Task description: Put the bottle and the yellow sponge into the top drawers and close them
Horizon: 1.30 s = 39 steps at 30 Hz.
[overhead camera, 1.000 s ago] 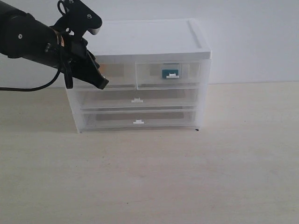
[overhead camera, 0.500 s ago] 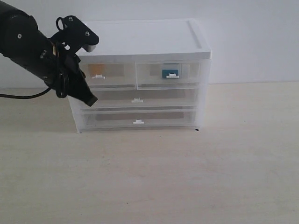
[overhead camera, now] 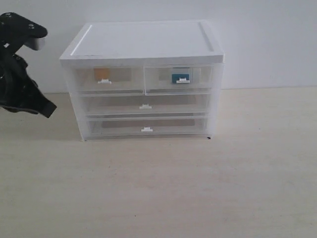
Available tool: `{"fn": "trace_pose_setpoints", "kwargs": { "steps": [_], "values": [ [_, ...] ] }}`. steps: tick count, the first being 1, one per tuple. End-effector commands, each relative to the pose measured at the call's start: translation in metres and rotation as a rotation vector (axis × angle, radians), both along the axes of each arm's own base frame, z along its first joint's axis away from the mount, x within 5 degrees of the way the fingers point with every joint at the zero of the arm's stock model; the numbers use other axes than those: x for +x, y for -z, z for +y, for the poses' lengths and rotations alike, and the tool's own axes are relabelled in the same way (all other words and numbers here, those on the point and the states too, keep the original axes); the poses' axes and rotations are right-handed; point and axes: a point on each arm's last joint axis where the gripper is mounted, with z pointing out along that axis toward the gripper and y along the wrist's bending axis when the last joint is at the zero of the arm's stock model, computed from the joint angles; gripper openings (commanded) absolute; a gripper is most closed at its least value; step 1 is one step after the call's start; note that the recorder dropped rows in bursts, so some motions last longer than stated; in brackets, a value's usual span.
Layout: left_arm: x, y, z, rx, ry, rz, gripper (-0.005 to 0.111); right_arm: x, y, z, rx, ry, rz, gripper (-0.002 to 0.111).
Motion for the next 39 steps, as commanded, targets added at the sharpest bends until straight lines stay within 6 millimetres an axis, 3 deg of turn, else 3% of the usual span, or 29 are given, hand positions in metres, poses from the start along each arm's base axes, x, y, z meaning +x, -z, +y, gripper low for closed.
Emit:
{"fn": "trace_pose_setpoints", "kwargs": {
  "steps": [1, 12, 17, 21, 23, 27, 29, 31, 39],
  "values": [
    [-0.028, 0.007, 0.01, -0.127, -0.059, -0.012, 0.004, 0.0, -0.001, 0.0, 0.0, 0.001, -0.014, 0.0],
    [-0.088, 0.011, 0.027, -0.365, -0.27, -0.097, 0.004, 0.0, -0.001, 0.0, 0.0, 0.001, -0.014, 0.0],
    [-0.095, 0.003, 0.031, -0.339, -0.226, -0.147, 0.004, 0.0, -0.001, 0.0, 0.0, 0.001, -0.014, 0.0],
    [-0.093, 0.009, 0.03, -0.357, -0.206, -0.203, 0.004, 0.0, -0.001, 0.0, 0.0, 0.001, -0.014, 0.0],
    [-0.101, 0.009, 0.034, -0.395, -0.169, -0.336, 0.004, 0.0, -0.001, 0.0, 0.0, 0.001, -0.014, 0.0],
    [-0.151, 0.009, 0.054, -0.445, -0.102, -0.651, 0.004, 0.0, -0.001, 0.0, 0.0, 0.001, -0.014, 0.0],
    [-0.179, 0.021, 0.066, -0.42, -0.103, -0.736, 0.004, 0.0, -0.001, 0.0, 0.0, 0.001, -0.014, 0.0],
    [-0.193, 0.032, 0.074, -0.41, -0.143, -0.777, 0.004, 0.0, -0.001, 0.0, 0.0, 0.001, -0.014, 0.0],
    [-0.219, 0.077, 0.087, -0.377, -0.245, -0.85, 0.004, 0.0, -0.001, 0.0, 0.0, 0.001, -0.014, 0.0]
  ]
}}
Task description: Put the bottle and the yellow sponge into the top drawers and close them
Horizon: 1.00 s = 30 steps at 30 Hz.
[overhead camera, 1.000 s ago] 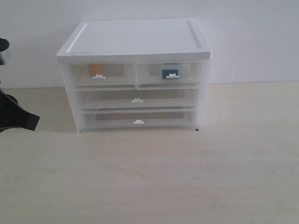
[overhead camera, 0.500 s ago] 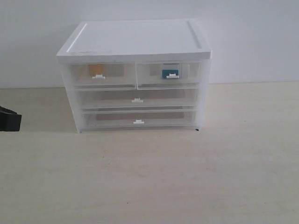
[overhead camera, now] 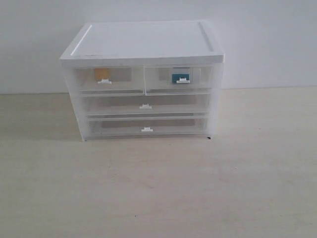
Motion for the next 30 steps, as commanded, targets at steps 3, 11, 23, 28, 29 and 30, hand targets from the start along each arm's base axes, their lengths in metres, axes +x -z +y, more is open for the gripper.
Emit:
{"fn": "trace_pose_setpoints", "kwargs": {
  "steps": [3, 11, 23, 28, 29, 30],
  "values": [
    [-0.014, 0.02, 0.003, 0.005, -0.023, -0.072, 0.004, 0.0, -0.001, 0.0, 0.0, 0.001, -0.014, 0.0],
    [-0.015, 0.034, 0.003, 0.006, -0.023, -0.056, 0.004, 0.0, -0.001, 0.0, 0.0, 0.001, -0.014, 0.0],
    [-0.02, 0.043, 0.006, 0.001, -0.069, -0.008, 0.004, 0.0, -0.001, 0.0, 0.0, 0.001, -0.014, 0.0],
    [-0.021, 0.048, 0.007, 0.007, -0.092, 0.052, 0.004, 0.0, -0.001, 0.0, 0.0, 0.001, -0.014, 0.0],
    [-0.021, 0.048, 0.007, 0.007, -0.092, 0.052, 0.004, 0.0, -0.001, 0.0, 0.0, 0.001, -0.014, 0.0],
    [-0.021, 0.048, 0.007, 0.007, -0.092, 0.052, 0.004, 0.0, -0.001, 0.0, 0.0, 0.001, -0.014, 0.0]
  ]
}}
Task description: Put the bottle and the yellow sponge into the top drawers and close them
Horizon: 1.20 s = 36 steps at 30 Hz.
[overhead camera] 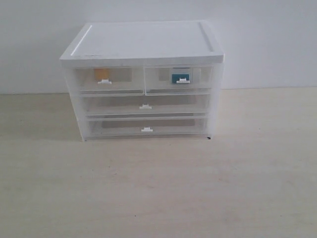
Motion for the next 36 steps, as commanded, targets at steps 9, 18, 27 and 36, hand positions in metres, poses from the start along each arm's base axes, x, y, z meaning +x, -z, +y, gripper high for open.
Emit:
{"fn": "trace_pose_setpoints", "kwargs": {
  "steps": [9, 18, 27, 36],
  "values": [
    [-0.0005, 0.0033, 0.0003, 0.005, -0.004, 0.026, 0.004, -0.0001, -0.0014, 0.0, 0.0, 0.001, -0.014, 0.0],
    [-0.0005, 0.0033, 0.0003, 0.005, -0.004, 0.026, 0.004, -0.0001, -0.0014, 0.0, 0.0, 0.001, -0.014, 0.0],
    [-0.0005, 0.0033, 0.0003, 0.005, -0.004, 0.026, 0.004, -0.0001, -0.0014, 0.0, 0.0, 0.001, -0.014, 0.0],
    [-0.0005, 0.0033, 0.0003, 0.005, -0.004, 0.026, 0.004, -0.0001, -0.0014, 0.0, -0.019, -0.004, -0.016, 0.0]
  ]
}}
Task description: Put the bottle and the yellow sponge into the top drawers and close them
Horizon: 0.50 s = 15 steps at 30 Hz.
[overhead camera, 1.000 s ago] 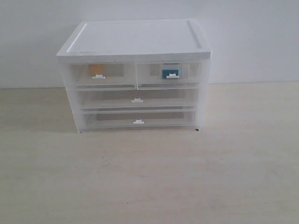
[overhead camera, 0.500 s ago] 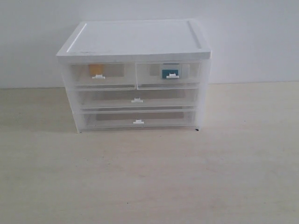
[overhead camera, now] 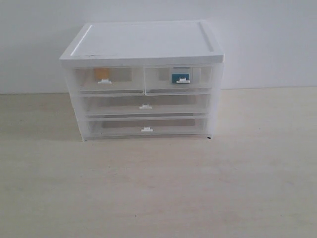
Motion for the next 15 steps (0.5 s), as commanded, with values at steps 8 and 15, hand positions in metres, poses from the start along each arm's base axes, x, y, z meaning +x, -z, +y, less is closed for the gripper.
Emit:
{"fn": "trace_pose_setpoints", "kwargs": {
  "steps": [8, 15],
  "values": [
    [-0.0002, 0.0015, 0.0001, 0.006, -0.001, 0.005, 0.004, -0.0001, -0.0014, 0.0003, -0.037, -0.012, -0.017, 0.0],
    [-0.0002, 0.0015, 0.0001, 0.006, -0.001, 0.005, 0.004, -0.0001, -0.0014, 0.0003, -0.037, -0.012, -0.017, 0.0]
  ]
}}
